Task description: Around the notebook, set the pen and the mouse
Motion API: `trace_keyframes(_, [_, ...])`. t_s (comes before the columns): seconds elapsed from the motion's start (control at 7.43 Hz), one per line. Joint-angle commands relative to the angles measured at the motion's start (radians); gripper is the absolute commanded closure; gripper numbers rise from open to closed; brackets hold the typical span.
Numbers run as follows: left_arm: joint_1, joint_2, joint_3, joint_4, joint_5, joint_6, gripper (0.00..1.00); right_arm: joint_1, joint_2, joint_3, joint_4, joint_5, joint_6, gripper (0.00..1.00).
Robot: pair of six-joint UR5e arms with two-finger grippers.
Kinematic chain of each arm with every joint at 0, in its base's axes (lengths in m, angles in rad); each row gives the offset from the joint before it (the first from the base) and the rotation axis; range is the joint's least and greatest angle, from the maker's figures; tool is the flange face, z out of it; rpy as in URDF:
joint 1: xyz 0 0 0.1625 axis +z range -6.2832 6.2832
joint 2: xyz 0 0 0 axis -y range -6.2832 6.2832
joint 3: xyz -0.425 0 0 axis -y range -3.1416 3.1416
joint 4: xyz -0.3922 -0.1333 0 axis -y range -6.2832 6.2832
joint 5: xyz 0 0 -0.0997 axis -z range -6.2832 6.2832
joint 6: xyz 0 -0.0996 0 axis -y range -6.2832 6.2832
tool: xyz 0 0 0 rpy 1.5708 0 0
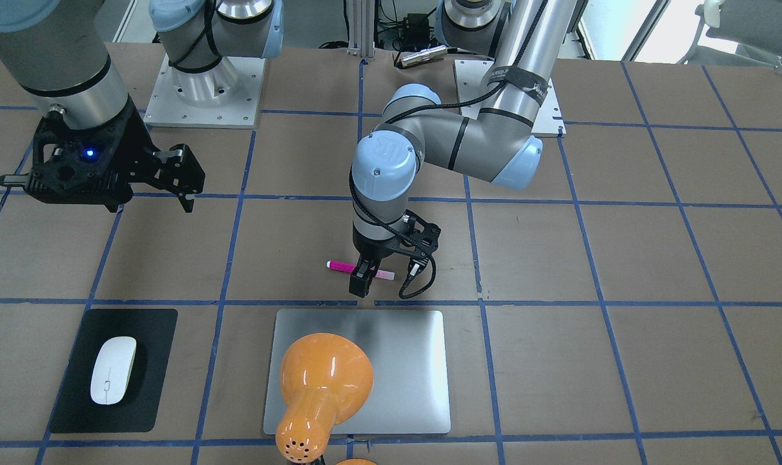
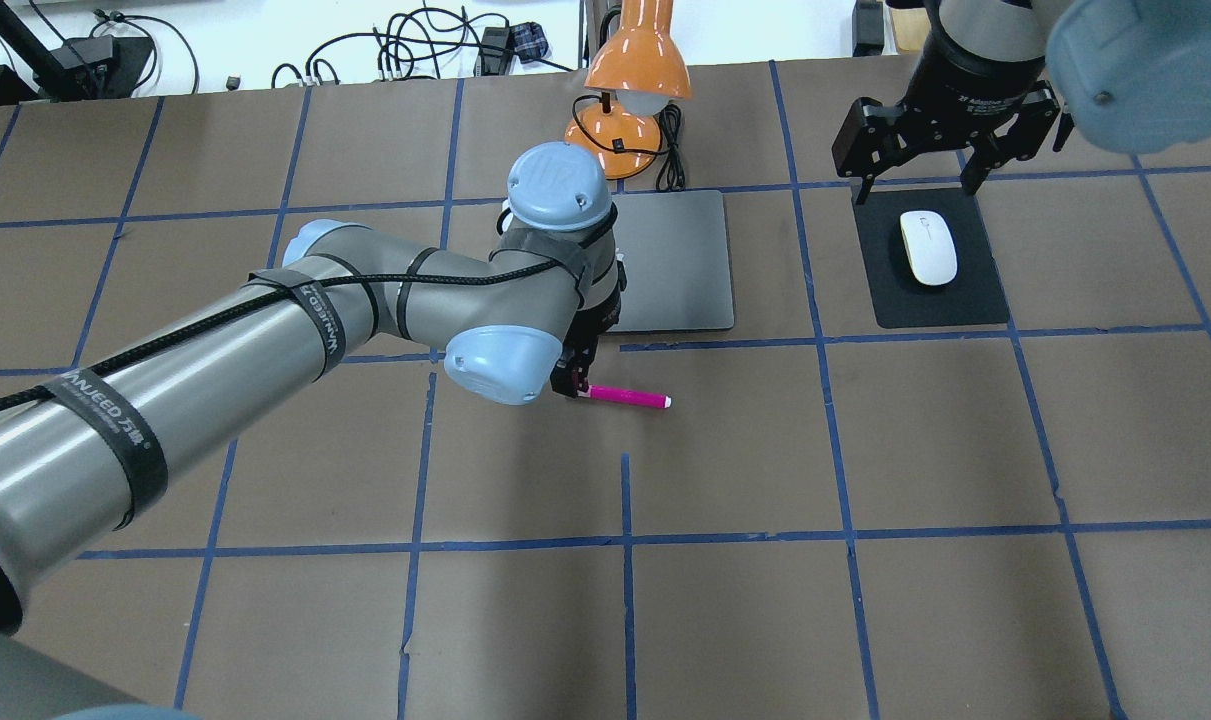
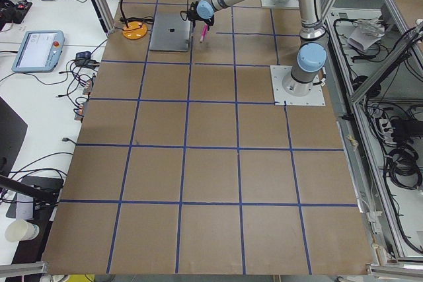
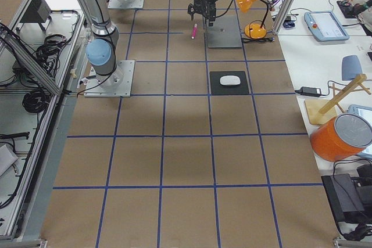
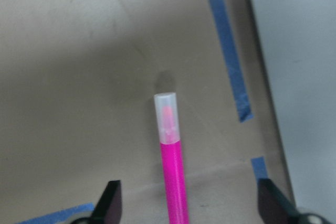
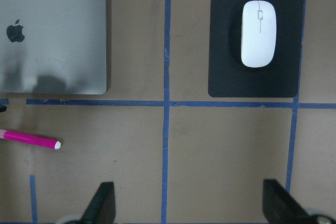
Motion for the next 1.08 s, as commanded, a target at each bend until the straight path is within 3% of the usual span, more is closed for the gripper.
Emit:
trace_keyframes(0.0, [0.085,0.054,0.042,-0.020,0.025,0.328,0.00,0.000,-0.001,0.000,0.000,0.000,-0.001,0.00])
trace_keyframes(0.27, [0.151,0.107,0.059,-0.025,0.005,0.697,0.00,0.000,-0.001,0.000,0.000,0.002,-0.001,0.00])
trace_keyframes(0.94, [0.303,0.293,0.081,-0.334,-0.021,1.100,0.00,0.000,-0.003,0.001,0.000,0.003,0.003,0.00])
